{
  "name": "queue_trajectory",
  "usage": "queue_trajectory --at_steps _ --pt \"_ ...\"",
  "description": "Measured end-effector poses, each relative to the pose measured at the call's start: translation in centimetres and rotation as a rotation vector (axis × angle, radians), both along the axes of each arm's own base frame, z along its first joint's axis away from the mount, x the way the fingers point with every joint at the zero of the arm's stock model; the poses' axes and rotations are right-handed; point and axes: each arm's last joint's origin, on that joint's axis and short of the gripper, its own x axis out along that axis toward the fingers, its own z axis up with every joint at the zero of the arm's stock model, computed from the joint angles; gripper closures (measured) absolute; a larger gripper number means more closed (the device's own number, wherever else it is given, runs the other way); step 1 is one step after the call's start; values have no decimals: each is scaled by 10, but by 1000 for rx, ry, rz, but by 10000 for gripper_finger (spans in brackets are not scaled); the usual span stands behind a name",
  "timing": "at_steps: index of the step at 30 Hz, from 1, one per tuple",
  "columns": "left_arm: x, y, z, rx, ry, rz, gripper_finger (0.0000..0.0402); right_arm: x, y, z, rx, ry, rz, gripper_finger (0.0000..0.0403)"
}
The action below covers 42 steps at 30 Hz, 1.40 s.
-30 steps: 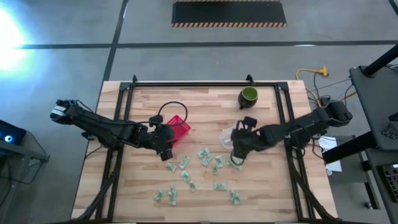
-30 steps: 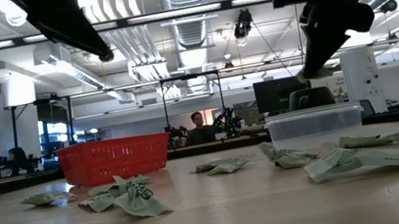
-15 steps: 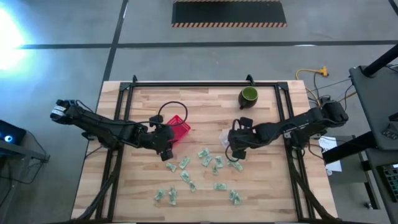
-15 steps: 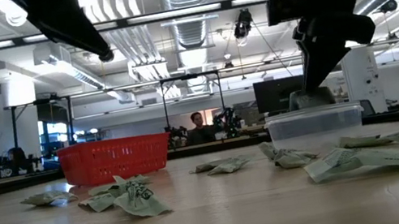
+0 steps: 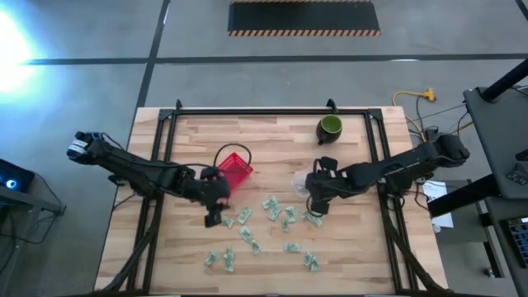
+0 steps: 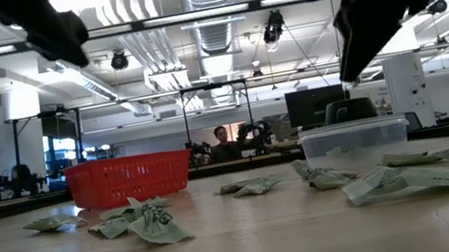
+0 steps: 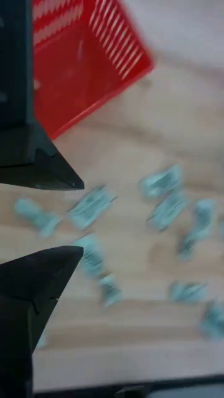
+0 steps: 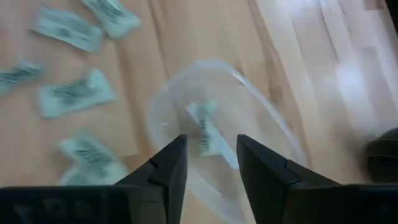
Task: Pick and place items into bin
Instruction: Put the stevia packet into the red bin
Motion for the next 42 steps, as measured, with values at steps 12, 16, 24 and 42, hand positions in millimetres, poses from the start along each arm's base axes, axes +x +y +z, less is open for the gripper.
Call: queue_trajectory --at_steps 12,16,24,42 --pt "-22 -33 -18 134 114 -326 262 -25 46 28 189 -194 16 291" --pt "-17 -35 -32 158 101 -360 262 -33 68 31 259 -234 53 294" --pt "0 -44 -69 264 229 -428 262 -64 109 29 374 -204 81 296" --pt "23 -49 -115 345 334 -353 262 -110 156 11 479 -180 -60 324"
